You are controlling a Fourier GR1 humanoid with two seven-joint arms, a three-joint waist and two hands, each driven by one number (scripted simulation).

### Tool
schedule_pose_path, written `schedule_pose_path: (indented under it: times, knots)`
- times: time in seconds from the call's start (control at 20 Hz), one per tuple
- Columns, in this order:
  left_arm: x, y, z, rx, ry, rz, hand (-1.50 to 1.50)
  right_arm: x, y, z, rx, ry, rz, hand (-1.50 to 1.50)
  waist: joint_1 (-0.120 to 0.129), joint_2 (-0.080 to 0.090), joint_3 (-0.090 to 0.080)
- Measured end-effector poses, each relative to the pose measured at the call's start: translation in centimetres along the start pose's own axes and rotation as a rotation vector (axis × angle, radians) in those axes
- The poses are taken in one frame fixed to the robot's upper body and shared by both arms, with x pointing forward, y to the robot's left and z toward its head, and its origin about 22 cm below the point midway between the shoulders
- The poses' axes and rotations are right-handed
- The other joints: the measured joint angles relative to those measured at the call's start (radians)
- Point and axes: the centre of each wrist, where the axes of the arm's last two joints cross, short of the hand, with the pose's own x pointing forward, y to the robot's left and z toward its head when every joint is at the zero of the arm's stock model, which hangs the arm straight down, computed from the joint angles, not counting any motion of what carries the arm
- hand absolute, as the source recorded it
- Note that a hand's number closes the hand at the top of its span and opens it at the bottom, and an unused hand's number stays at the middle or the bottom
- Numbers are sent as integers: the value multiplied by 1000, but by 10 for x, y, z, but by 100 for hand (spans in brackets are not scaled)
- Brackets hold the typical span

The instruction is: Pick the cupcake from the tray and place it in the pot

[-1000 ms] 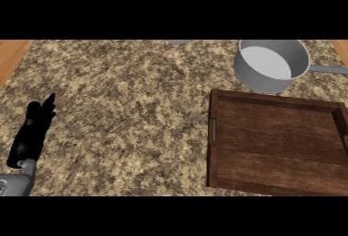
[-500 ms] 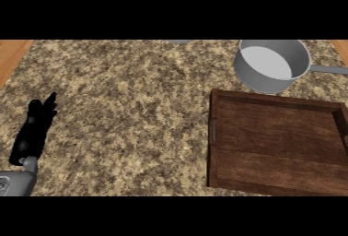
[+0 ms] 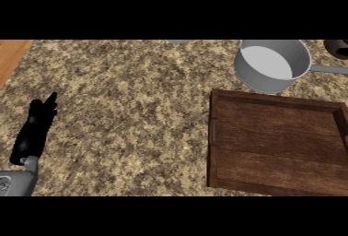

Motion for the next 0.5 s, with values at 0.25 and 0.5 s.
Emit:
schedule_pose_path:
  times: [0.25,0.5]
  knots:
    - [-6,5,-1,1,-3,1,0,0,23,-13,-5,-15,-171,-150,1,1,0]
    - [-1,4,-1,3,-3,5,0,-11,20,-10,-140,-33,-395,-150,2,3,1]
